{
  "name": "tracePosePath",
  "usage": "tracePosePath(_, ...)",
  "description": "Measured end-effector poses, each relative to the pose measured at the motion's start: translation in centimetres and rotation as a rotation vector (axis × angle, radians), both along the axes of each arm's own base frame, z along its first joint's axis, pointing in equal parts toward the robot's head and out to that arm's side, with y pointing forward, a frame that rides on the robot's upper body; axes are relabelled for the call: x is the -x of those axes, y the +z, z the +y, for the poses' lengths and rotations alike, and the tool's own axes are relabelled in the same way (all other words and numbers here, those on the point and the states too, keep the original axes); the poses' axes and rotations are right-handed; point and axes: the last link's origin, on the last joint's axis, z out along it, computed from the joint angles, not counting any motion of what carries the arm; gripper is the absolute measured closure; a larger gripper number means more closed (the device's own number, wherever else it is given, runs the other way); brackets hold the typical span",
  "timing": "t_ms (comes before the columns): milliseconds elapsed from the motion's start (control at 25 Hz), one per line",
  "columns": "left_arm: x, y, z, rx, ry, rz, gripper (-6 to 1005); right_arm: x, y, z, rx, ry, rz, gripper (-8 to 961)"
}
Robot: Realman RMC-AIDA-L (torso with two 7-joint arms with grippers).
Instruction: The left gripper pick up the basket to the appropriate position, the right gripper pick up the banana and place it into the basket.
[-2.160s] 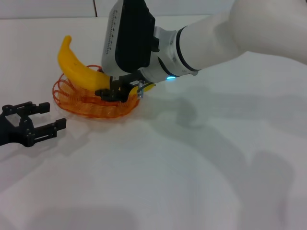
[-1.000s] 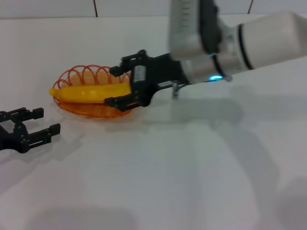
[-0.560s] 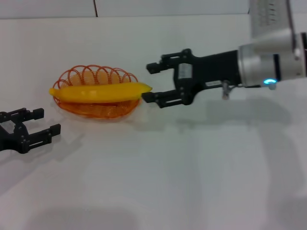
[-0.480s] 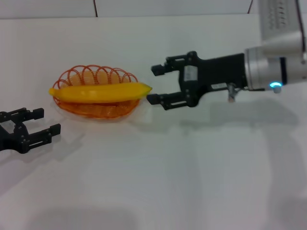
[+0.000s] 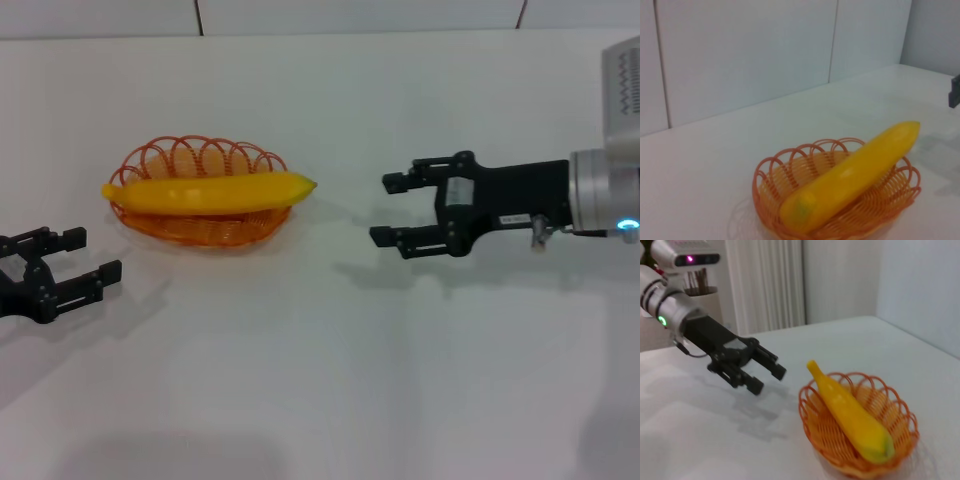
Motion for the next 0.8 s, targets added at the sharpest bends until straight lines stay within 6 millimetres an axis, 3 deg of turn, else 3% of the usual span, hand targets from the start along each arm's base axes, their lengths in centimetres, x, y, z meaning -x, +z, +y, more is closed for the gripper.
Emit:
tracePosePath(280,0.0,-0.1,-0.1,-0.001,-0.006,0.004,305,-2.4,0.5,-1.3,-0.030,-0.063,0.012,222)
tracePosePath(800,0.1,-0.1,-0.1,-0.001,-0.005,0.004,305,-4.1,1.5,-2.8,-0.064,-0.061,0.092,222)
